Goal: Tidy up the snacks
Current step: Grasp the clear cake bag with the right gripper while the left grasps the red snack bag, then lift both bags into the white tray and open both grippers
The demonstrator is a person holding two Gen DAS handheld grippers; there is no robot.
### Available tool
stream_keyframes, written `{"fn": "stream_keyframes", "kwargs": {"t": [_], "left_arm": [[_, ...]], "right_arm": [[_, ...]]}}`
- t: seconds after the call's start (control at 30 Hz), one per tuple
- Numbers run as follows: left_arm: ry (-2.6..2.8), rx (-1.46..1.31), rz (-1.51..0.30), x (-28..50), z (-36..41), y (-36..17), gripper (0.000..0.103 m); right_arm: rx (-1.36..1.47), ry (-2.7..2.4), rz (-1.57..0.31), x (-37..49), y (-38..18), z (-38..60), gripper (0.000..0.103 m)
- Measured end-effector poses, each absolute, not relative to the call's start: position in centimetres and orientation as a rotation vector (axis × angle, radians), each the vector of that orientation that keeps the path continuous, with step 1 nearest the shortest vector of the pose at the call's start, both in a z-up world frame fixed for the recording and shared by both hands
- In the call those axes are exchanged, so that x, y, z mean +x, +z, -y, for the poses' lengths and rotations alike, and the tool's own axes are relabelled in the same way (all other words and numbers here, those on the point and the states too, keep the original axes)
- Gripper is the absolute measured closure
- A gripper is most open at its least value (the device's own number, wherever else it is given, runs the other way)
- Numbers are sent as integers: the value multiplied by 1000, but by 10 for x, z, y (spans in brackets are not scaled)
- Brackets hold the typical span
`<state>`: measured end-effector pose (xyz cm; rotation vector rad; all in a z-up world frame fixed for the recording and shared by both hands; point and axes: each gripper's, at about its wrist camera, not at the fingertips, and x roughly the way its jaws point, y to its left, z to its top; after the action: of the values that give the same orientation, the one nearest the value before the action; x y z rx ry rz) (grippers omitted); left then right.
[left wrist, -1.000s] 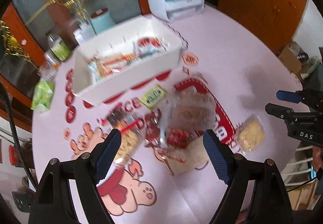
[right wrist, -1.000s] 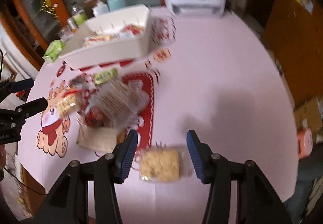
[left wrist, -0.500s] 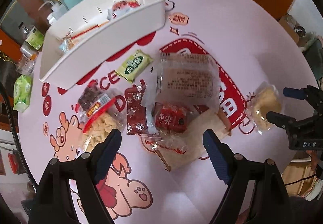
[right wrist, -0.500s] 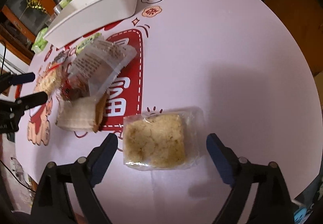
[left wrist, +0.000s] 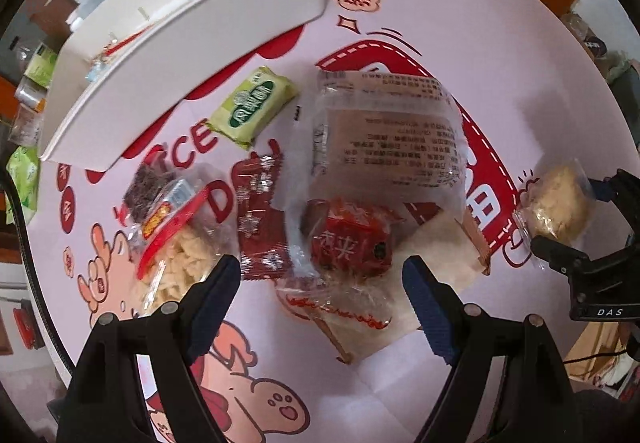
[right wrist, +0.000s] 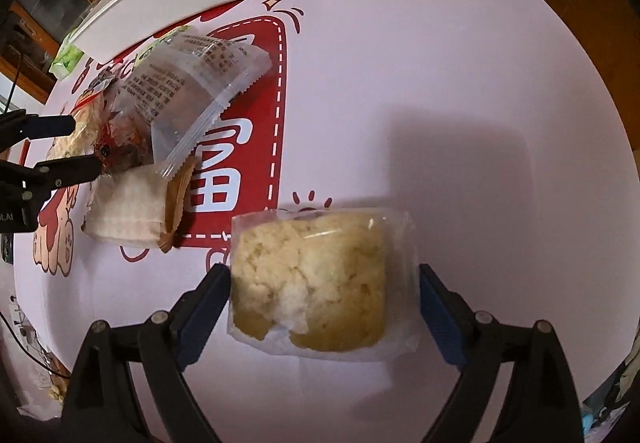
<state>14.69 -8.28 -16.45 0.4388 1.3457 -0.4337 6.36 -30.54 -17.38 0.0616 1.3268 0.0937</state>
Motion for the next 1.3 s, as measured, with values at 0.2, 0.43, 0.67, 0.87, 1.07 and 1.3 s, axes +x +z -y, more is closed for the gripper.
{"fn": "stream_keyframes", "kwargs": {"t": [0.2,0.43,0.67,0.87,1.07,1.3], "left_arm": [[-430,472,-1385,153,93,-181,34],[-442,416,-1429,163,97,-189,47],[-432,390,-1432,165,97,-188,52],[-420,326,-1410,152,80,-170,53],[-424,286,-1347,140,66,-130,53],[-399,283,-1229,137,52,-56,53]], "right_arm": [[39,82,-1341,65,-175,302,11],[32,69,-1326,66,-177,293,12],[59,99,-1311,63,-174,287,32],[116,104,-1310,61,-166,293,32],[73,154,-1247,54,-131,287,32],[-23,240,-1104,67,-63,263,32]]}}
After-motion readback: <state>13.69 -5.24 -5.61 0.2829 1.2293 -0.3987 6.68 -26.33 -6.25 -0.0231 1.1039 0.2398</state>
